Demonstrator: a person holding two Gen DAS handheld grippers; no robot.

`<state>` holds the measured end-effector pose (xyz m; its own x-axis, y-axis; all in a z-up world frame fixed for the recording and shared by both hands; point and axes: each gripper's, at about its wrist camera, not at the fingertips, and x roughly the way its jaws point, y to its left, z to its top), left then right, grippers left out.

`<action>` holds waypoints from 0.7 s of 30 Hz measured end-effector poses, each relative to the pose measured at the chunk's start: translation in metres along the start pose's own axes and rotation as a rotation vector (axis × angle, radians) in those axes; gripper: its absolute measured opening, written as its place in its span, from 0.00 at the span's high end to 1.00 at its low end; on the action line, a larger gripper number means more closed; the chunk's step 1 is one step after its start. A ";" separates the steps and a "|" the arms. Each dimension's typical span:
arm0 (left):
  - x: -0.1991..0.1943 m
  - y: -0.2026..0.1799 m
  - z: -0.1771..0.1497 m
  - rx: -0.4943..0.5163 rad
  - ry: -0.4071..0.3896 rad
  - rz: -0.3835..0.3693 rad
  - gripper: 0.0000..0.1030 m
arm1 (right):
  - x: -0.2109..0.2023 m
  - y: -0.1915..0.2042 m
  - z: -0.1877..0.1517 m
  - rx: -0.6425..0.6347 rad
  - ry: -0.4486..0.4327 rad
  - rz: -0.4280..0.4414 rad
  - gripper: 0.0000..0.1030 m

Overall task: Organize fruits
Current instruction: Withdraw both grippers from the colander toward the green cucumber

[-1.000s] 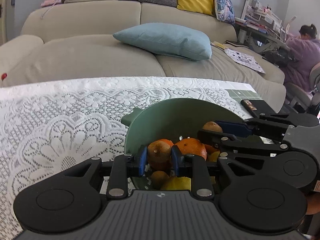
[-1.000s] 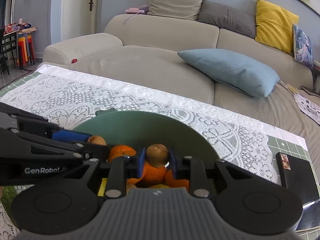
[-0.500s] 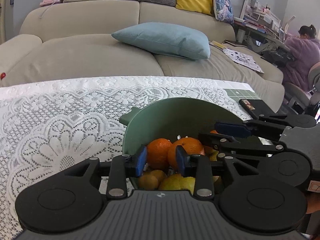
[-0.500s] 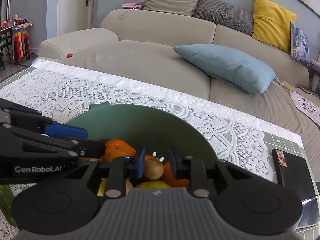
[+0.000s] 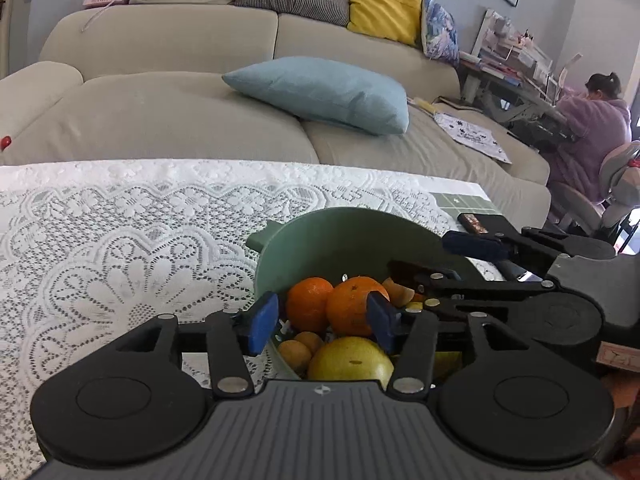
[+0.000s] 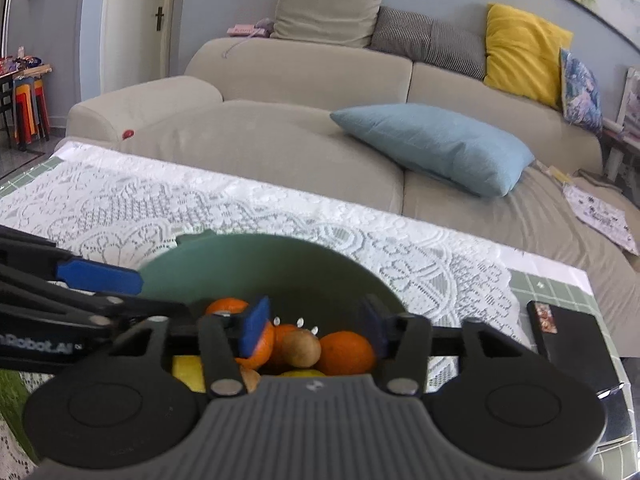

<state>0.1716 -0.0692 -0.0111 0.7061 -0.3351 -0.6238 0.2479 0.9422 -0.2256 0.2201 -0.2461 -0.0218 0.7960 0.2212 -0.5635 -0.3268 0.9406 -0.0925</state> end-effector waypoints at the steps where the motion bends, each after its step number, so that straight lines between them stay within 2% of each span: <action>1: -0.004 0.000 -0.001 0.001 -0.007 0.005 0.38 | -0.002 0.002 0.000 -0.001 -0.007 0.006 0.46; 2: -0.008 0.001 -0.002 0.003 -0.013 0.017 0.36 | -0.005 0.004 0.001 -0.002 -0.014 0.013 0.46; 6: -0.023 0.006 -0.005 0.005 -0.028 0.040 0.35 | -0.012 0.012 0.002 0.001 -0.037 0.041 0.35; 13: -0.049 0.009 -0.015 0.076 -0.051 0.107 0.34 | -0.025 0.025 0.003 0.075 -0.057 0.130 0.33; 15: -0.058 0.012 -0.019 0.084 -0.064 0.124 0.33 | -0.031 0.032 0.001 0.087 -0.066 0.147 0.25; 21: -0.080 0.033 -0.034 0.040 -0.081 0.149 0.33 | -0.052 0.054 -0.015 0.096 -0.100 0.201 0.25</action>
<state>0.1008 -0.0120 0.0057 0.7879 -0.1915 -0.5852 0.1614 0.9814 -0.1038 0.1535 -0.2101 -0.0102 0.7683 0.4260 -0.4777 -0.4371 0.8944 0.0945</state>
